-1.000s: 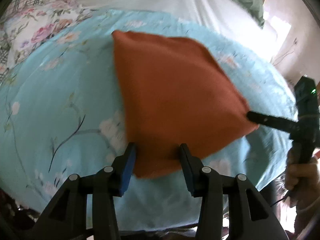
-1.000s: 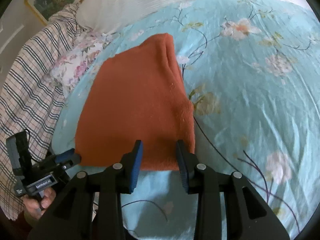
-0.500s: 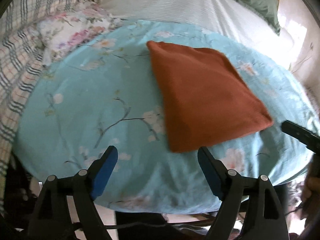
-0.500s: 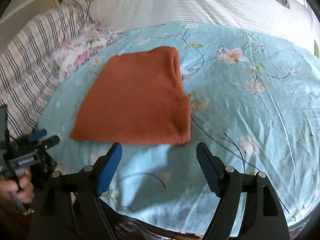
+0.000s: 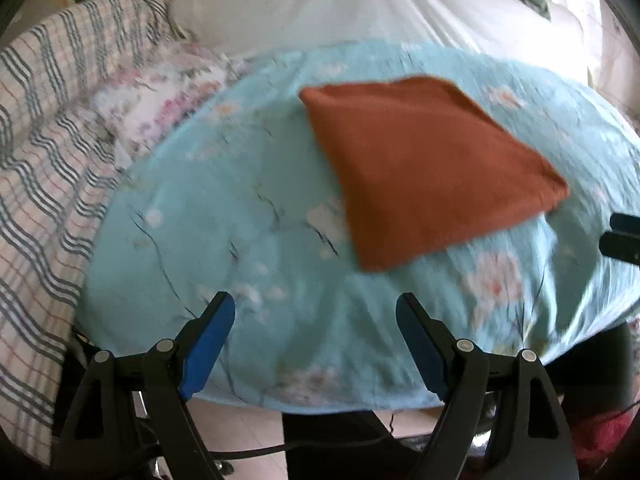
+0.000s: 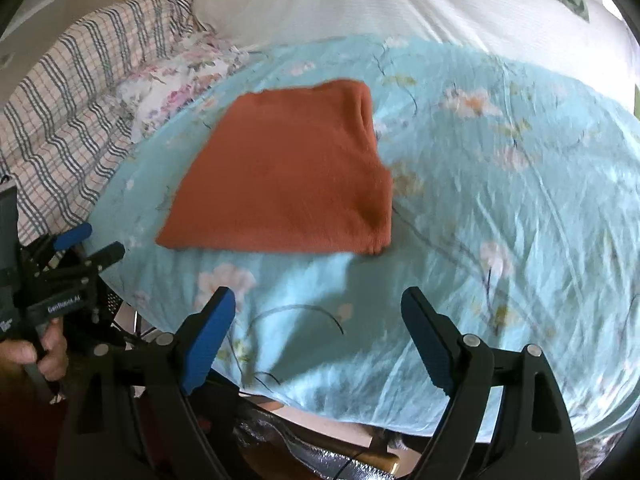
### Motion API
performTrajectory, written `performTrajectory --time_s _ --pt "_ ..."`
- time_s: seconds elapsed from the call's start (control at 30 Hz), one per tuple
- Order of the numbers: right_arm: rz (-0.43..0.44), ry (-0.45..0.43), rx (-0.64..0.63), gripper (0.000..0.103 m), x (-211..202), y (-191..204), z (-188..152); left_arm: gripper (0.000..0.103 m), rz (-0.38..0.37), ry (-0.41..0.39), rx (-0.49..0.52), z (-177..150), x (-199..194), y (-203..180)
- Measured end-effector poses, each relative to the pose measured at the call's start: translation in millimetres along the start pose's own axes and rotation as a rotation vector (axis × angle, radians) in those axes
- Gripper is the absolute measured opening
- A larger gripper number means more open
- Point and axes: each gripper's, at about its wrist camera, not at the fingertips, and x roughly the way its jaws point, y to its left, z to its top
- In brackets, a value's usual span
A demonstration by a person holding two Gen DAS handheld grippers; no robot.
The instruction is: Fold small clothes
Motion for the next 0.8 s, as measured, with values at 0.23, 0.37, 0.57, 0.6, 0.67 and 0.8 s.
performTrajectory --time_s 0.23,0.37,0.57,0.6,0.67,0.8 --pt "0.024 -0.056 -0.045 0.101 -17.4 8.6 26.0 0.091 -0.009 -0.054 -0.001 33.6 -29.1 10.5" --pt "0.035 -0.031 -0.043 0.101 -2.0 6.8 27.1 0.096 -0.004 -0.058 0.029 42.2 -27.9 2.2" --pt "0.062 0.025 -0.019 0.101 24.1 -0.9 21.4 0.097 0.102 -0.044 0.095 37.0 -14.0 -15.2" --pt "0.061 0.034 -0.019 0.101 27.9 -2.1 21.2 0.097 0.113 -0.044 0.115 36.1 -11.2 -17.4" --pt "0.059 0.046 -0.02 0.101 32.9 -4.3 21.6 0.097 0.113 -0.041 0.132 35.0 -7.1 -20.0" --pt "0.057 0.06 -0.022 0.101 40.4 -8.2 28.0 0.098 0.056 0.007 0.099 39.0 6.4 -16.4"
